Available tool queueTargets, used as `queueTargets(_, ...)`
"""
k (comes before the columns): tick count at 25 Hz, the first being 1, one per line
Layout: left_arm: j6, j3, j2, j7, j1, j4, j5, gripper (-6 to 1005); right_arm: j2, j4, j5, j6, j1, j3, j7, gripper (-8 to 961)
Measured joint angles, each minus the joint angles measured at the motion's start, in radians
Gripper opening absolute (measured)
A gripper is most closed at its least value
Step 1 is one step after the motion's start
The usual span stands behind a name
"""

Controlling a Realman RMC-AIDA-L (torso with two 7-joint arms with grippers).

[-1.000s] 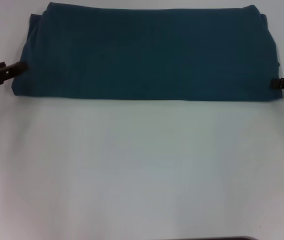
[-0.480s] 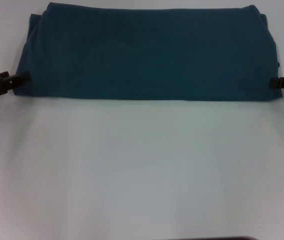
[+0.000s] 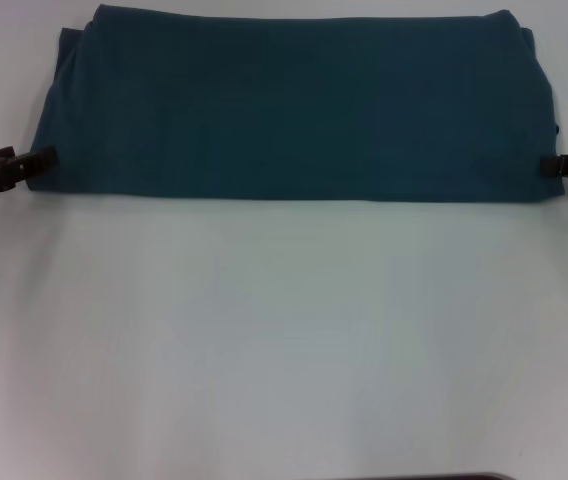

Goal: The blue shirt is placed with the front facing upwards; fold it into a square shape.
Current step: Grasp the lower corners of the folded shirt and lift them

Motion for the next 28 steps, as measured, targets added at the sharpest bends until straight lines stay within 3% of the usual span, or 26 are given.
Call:
queueTargets(24,-0.026,0.036,-0.002,-0.002,-0.01,0.012,0.012,622,-0.003,0.0,0.0,0.0,0.002,0.0,-0.001,20)
queueTargets(28,-0.019,0.038,-0.002,-0.003,-0.012,0.005,0.03,471,-0.003,0.0,0.0,0.0,0.002,0.0,-0.001,19)
